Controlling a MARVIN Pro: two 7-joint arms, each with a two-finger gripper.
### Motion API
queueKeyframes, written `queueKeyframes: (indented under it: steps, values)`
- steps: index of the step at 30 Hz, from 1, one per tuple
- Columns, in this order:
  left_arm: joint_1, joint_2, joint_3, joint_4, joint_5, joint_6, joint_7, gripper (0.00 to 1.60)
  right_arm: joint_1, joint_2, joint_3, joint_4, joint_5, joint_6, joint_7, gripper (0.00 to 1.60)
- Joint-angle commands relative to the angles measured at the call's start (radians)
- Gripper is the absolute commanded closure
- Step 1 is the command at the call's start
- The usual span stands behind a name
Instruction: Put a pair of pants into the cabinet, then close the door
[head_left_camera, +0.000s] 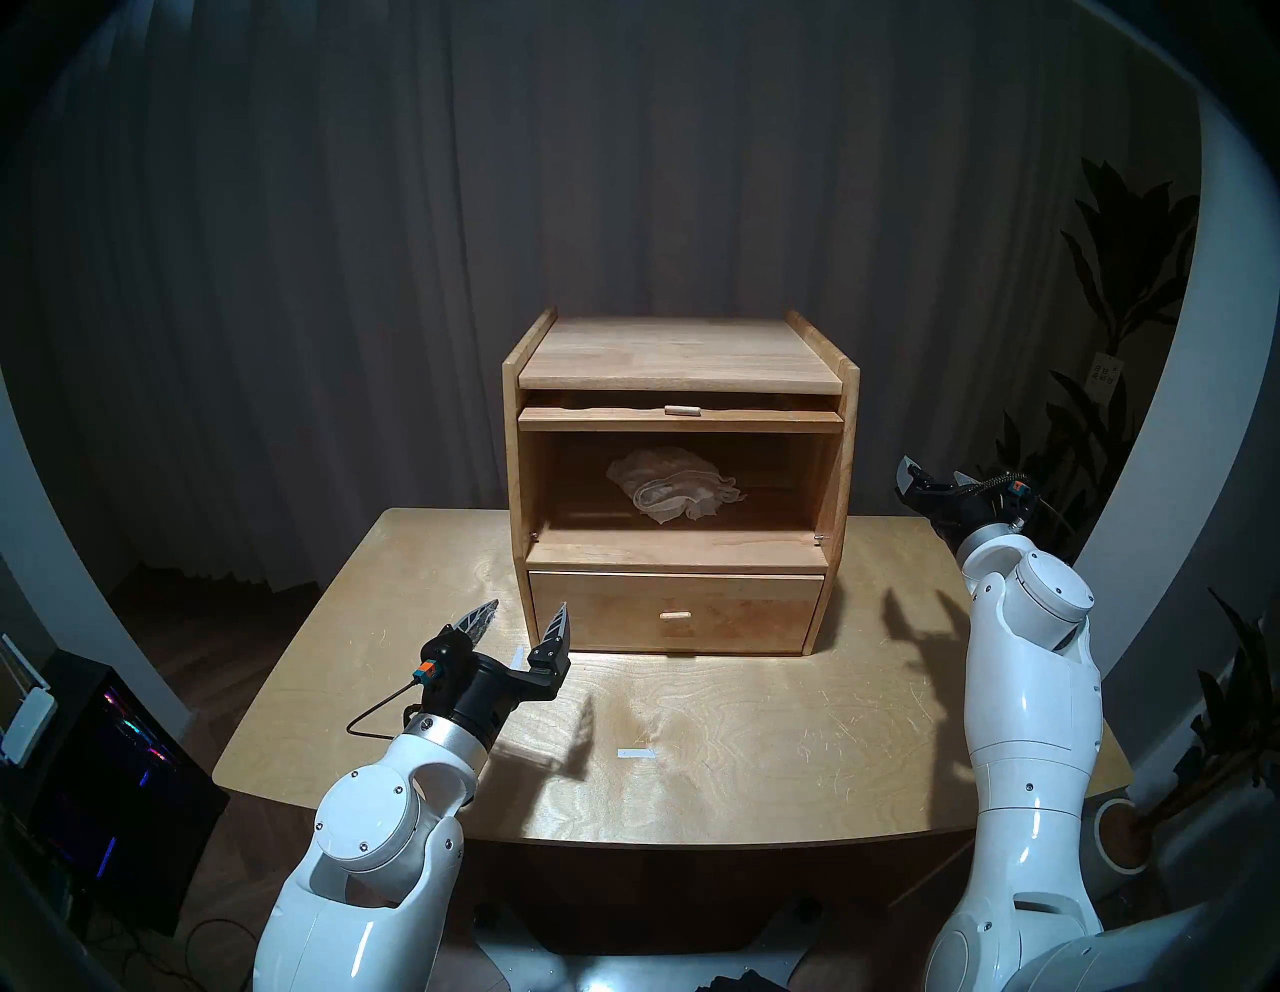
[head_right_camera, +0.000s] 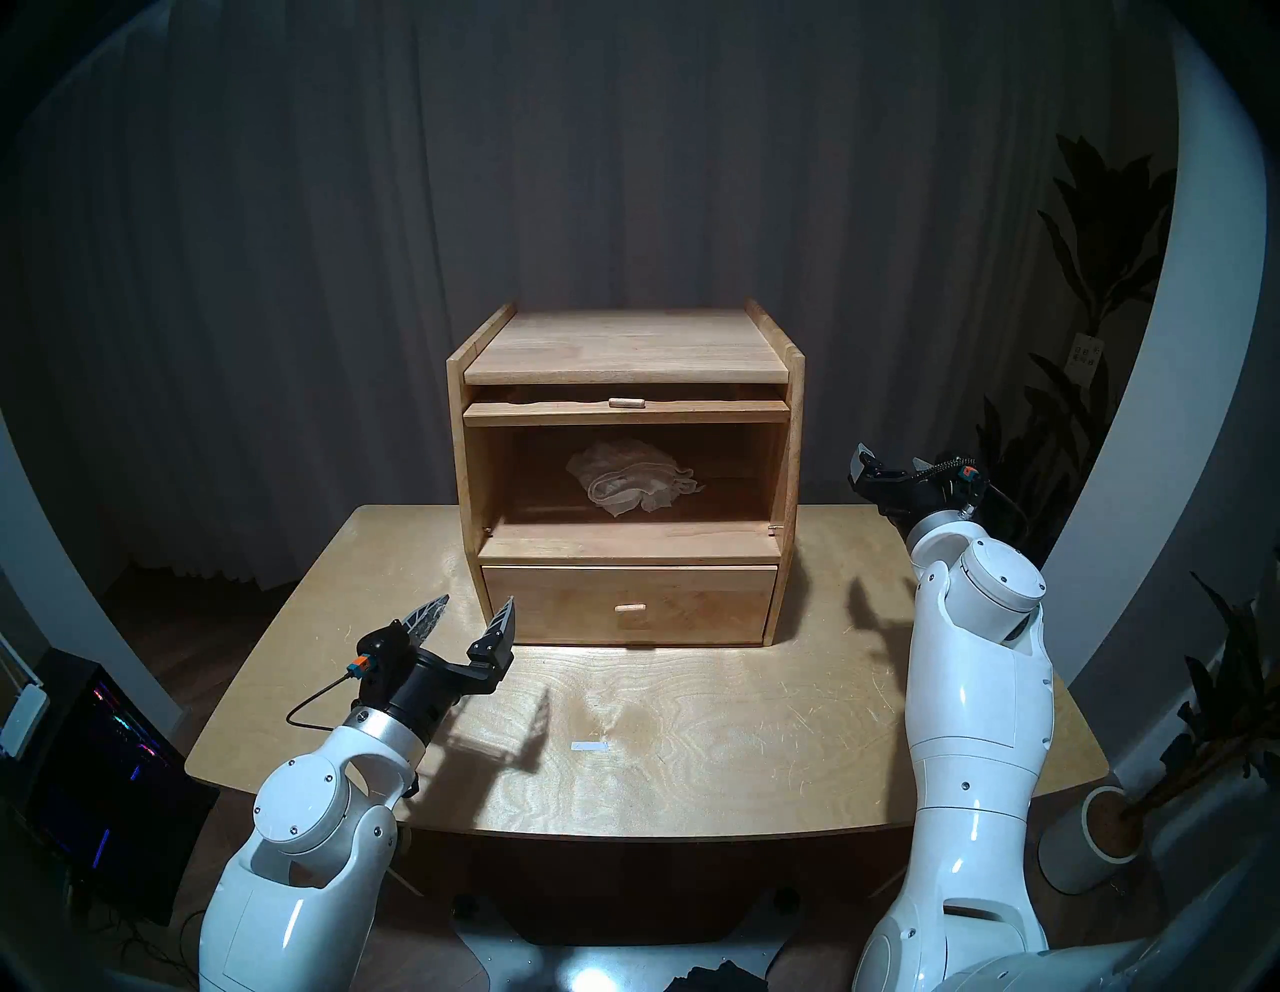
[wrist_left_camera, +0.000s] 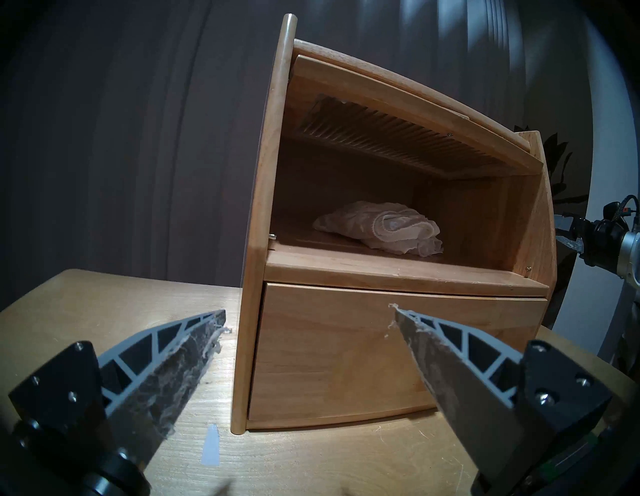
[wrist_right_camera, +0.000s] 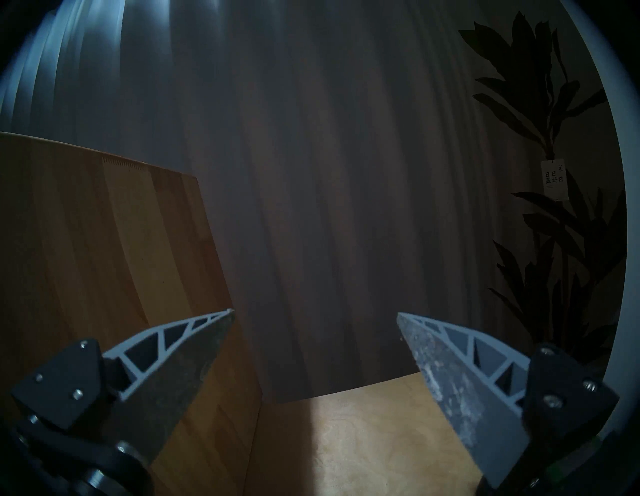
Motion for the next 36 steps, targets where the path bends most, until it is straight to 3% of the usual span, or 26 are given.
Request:
queueKeyframes:
  steps: [1,10,16,18,20,23,25,31,36]
  values:
    - [-0.007,0.081,0.027,-0.107,0.210,-0.050,0.040,0.00,0.032,0.003,-0.001,0.005,0.007,-0.100,0.022,0.00]
    - [-0.066,0.177,0.056,-0.185,0.416,-0.093,0.022,0.00,0.032,0.004,0.002,0.015,0.007,-0.099,0.026,0.00]
    - [-0.106,0.282,0.074,-0.230,0.607,-0.129,-0.042,0.00,0.034,0.004,0.003,0.022,0.008,-0.107,0.032,0.00]
    - [-0.110,0.273,0.073,-0.232,0.627,-0.132,-0.052,0.00,0.035,0.004,0.004,0.022,0.008,-0.108,0.033,0.00]
    - [-0.127,0.304,0.075,-0.238,0.693,-0.135,-0.082,0.00,0.036,0.004,0.004,0.024,0.009,-0.113,0.036,0.00]
    - [-0.157,0.332,0.072,-0.238,0.757,-0.119,-0.130,0.00,0.037,0.004,0.004,0.027,0.009,-0.120,0.039,0.00]
    - [-0.198,0.380,0.069,-0.242,0.845,-0.115,-0.183,0.00,0.039,0.004,0.005,0.030,0.009,-0.127,0.042,0.00]
    - [-0.253,0.438,0.066,-0.247,0.970,-0.099,-0.256,0.00,0.041,0.004,0.006,0.035,0.010,-0.143,0.048,0.00]
    - [-0.306,0.422,0.113,-0.231,1.014,-0.018,-0.372,0.00,0.044,0.003,0.007,0.045,0.011,-0.177,0.058,0.00]
